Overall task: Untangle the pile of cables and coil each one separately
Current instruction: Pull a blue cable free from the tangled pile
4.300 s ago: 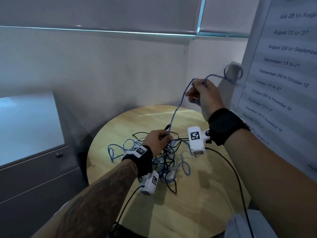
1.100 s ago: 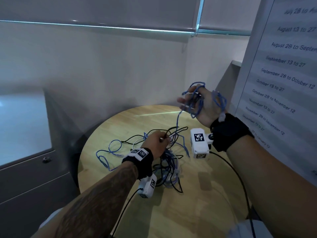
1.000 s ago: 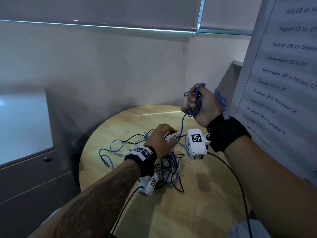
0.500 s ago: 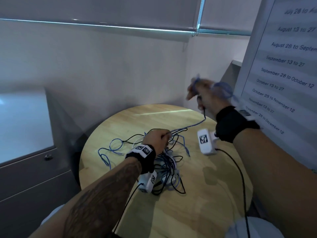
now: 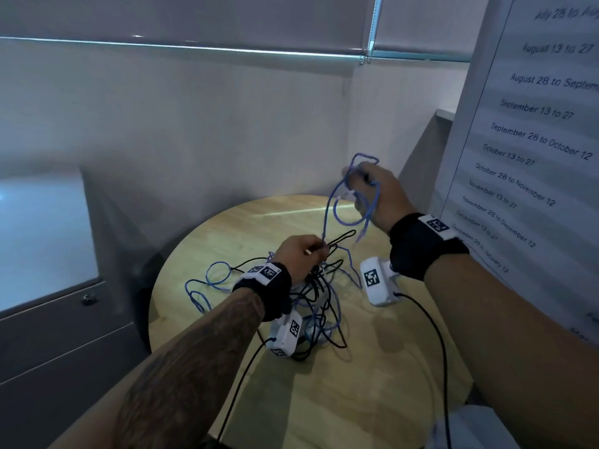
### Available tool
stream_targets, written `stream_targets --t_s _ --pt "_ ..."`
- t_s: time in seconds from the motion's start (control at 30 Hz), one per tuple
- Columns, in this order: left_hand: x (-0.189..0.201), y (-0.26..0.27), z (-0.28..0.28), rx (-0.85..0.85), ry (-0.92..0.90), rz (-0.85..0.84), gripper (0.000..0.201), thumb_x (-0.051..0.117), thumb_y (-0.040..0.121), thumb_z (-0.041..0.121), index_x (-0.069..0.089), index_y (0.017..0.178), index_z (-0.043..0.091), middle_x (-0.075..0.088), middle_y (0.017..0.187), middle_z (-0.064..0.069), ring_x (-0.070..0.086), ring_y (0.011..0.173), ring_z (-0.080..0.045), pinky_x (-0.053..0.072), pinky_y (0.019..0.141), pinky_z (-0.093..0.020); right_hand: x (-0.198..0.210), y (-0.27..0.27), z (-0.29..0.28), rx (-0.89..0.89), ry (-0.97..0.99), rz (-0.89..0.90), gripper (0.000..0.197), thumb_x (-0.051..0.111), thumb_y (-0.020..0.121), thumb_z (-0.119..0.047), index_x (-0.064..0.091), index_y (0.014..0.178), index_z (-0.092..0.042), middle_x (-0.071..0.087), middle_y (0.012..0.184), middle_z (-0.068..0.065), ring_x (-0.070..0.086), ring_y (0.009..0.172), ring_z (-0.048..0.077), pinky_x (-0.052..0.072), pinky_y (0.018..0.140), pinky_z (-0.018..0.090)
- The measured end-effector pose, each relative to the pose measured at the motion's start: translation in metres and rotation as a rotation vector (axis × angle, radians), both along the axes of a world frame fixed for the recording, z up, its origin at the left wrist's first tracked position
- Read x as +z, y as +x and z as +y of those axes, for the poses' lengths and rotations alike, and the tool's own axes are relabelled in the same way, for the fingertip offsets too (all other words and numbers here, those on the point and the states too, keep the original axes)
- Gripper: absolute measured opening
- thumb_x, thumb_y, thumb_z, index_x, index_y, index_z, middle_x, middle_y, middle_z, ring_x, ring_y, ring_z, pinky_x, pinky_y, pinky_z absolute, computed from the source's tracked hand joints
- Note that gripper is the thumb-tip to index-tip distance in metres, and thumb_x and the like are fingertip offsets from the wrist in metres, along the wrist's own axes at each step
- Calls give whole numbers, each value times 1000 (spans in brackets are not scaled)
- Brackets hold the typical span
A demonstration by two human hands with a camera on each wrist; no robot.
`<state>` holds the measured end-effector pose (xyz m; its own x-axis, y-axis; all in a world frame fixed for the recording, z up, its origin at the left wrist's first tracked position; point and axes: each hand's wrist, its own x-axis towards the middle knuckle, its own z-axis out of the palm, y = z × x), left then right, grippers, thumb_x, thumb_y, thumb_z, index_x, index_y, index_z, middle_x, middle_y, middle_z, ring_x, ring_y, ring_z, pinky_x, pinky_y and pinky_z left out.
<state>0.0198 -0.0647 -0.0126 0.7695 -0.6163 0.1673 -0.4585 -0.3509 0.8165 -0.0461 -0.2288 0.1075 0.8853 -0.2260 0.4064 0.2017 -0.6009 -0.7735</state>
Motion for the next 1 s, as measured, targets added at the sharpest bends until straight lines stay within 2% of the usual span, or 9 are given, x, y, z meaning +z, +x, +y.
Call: stream_targets --t_s 0.2,0.27,0.33,0.47,0.6,0.67,0.73,0.83,1.0 --pt "-7 -3 10 118 -14 25 26 55 98 30 65 74 25 64 66 11 55 60 -7 41 57 -22 36 2 -18 7 853 47 38 36 100 -27 59 70 -21 50 58 -2 37 36 14 28 36 15" --pt "11 -1 3 170 -127 -13 28 52 99 27 62 75 19 60 65 11 48 54 -1 37 54 -21 21 -6 -5 28 598 100 12 53 90 -22 46 81 -18 47 71 7 40 38 14 27 38 16" --pt "33 0 -5 156 -227 3 29 50 100 25 62 77 13 63 67 5 49 53 -2 39 52 -21 -7 -8 4 55 212 130 30 64 92 -1 37 91 -15 47 81 10 48 46 8 38 40 21" --pt "53 4 -6 60 -263 -23 27 51 100 20 65 79 10 64 69 -6 53 61 -17 45 60 -29 -29 -6 15 128 -67 263 20 65 97 -13 57 107 3 64 103 12 65 80 11 54 70 21" --pt "49 -8 13 105 -274 90 32 52 100 25 67 80 6 61 65 -1 50 53 -9 42 54 -23 -33 -16 23 144 -245 334 25 62 98 -16 52 75 -15 58 77 4 52 69 14 45 68 32" --pt "36 -13 25 29 -99 103 35 55 98 37 69 85 9 65 76 -1 57 63 -12 47 62 -27 -42 -22 17 83 -243 355 35 53 101 -9 34 72 -15 47 75 3 44 69 19 41 68 29" --pt "15 -21 38 -68 388 -3 51 58 87 60 64 114 17 63 113 -7 61 99 -22 51 88 -39 -57 -28 5 2 -309 368 35 55 100 -10 38 73 -25 56 86 8 55 83 31 49 78 43" --pt "-30 -36 49 -167 1044 -127 106 51 76 81 7 156 26 5 162 -3 16 145 -37 29 112 -53 -84 -39 -2 -43 -331 385 38 59 99 -22 40 68 -33 57 80 4 60 83 37 51 76 52" --pt "-93 -27 37 -120 1011 -172 98 34 80 84 -3 154 32 -8 164 0 8 147 -40 29 110 -60 -117 -45 10 -26 -375 384 33 52 99 -6 43 80 -32 47 80 -7 44 71 14 37 75 38"
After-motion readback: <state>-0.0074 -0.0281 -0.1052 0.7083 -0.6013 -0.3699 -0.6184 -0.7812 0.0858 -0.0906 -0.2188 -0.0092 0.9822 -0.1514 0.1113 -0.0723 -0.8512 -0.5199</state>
